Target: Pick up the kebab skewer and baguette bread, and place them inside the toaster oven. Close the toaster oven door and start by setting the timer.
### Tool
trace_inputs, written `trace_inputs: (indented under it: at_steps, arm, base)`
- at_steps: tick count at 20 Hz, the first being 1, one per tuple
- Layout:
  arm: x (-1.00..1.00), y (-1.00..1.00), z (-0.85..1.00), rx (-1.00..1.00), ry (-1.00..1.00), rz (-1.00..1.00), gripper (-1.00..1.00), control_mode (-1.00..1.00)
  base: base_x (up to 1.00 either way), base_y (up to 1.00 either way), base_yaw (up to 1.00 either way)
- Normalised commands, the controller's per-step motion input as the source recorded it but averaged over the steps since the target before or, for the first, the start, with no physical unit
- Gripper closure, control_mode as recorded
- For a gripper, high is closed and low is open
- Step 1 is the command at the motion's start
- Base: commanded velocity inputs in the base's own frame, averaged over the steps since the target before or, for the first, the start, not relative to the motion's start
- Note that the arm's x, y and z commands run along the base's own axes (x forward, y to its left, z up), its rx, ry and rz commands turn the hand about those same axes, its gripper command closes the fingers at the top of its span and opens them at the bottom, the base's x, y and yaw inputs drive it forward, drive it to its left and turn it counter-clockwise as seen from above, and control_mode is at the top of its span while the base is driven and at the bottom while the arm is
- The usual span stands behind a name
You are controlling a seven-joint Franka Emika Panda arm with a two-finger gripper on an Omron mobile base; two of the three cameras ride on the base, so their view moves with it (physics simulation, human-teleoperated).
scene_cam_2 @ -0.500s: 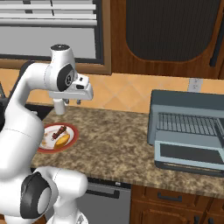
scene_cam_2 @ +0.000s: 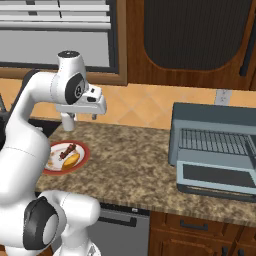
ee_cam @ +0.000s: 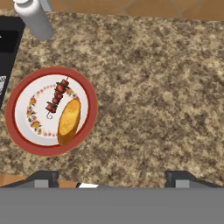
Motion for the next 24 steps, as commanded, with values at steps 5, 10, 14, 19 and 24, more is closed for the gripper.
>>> trace_inputs:
  at_steps: [5,10,14,19,24]
  arm:
    - [0.0,0.0,0.0,0.0,0.0,0.0,-1.0,1.0]
    - [0.0,0.0,0.0,0.0,0.0,0.0,-1.0,1.0]
    - [0.0,0.0,0.0,0.0,0.0,0.0,-1.0,1.0]
    - [0.0,0.0,0.0,0.0,0.0,0.0,-1.0,1.0]
    - [0.0,0.0,0.0,0.0,0.0,0.0,-1.0,1.0]
  base:
    - [0.0,-0.5,0.0]
    - [0.01,-0.4,0.0]
    - [0.15,-0.4,0.0]
    - [0.12,-0.43,0.0]
    - [0.02,-0.09,0.0]
